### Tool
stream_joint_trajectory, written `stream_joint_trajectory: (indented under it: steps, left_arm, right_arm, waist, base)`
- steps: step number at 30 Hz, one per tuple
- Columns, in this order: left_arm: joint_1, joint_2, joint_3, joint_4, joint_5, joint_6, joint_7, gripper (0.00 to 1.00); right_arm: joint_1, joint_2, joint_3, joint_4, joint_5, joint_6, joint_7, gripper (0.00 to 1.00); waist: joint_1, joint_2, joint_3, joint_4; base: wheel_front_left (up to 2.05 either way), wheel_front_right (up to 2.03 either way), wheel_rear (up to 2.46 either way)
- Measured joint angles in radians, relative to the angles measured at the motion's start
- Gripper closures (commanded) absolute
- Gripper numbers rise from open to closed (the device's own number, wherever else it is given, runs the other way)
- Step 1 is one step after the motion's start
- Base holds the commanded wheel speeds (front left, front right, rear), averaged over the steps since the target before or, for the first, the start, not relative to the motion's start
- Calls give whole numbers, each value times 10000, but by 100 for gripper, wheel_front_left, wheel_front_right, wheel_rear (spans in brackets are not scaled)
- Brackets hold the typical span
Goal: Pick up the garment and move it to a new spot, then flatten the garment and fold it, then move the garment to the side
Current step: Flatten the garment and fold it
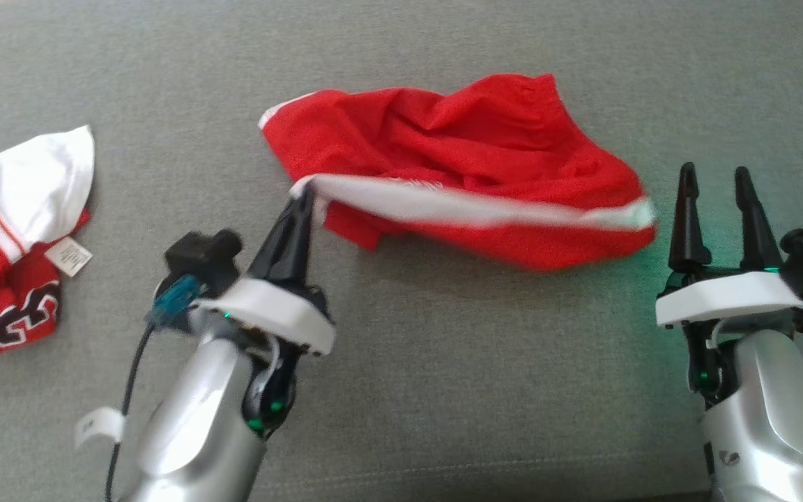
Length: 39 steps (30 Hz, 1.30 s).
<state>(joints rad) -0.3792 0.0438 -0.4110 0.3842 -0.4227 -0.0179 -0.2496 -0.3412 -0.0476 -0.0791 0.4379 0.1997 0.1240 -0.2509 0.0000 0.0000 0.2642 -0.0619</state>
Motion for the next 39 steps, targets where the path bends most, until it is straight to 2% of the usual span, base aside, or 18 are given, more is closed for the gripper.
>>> stream_joint_trajectory:
  steps: [10,11,12,13,18,21,27,39]
  left_arm:
    - [713,-15,1363,1039,765,-173,2,100]
    - [715,-15,1430,1120,872,-157,2,83]
    - [715,-21,1532,1183,957,-79,2,51]
    - [719,-44,1624,1267,1129,-6,2,0]
    - [1099,-46,2013,1221,1979,466,0,0]
    - [1394,-48,2123,1058,2138,639,2,0]
    - [2180,-44,2266,236,2801,1049,0,0]
    - [3302,-31,2253,-244,3260,1248,2,0]
  right_arm:
    - [21,-2,136,65,42,0,0,0]
    - [43,-2,136,79,42,0,0,0]
    - [58,-2,136,82,42,0,0,0]
    - [72,-2,138,82,42,0,0,0]
    - [296,-2,234,-48,42,0,0,0]
    - [494,-2,309,-67,40,0,0,0]
    - [945,-2,453,-336,-253,0,0,0]
    - [2045,0,970,-305,-683,0,0,0]
  waist:
    - [0,0,-210,202]
    - [0,0,-247,206]
    - [0,0,-288,206]
    - [0,0,-331,202]
    - [0,0,-597,192]
    - [0,0,-718,208]
    - [0,0,-1151,337]
    - [0,0,-1973,487]
  base:
    - [0,0,0]
    - [0,0,0]
    - [0,0,0]
    - [0,0,0]
    - [0,0,0]
    - [0,0,0]
    - [0,0,0]
    - [0,0,0]
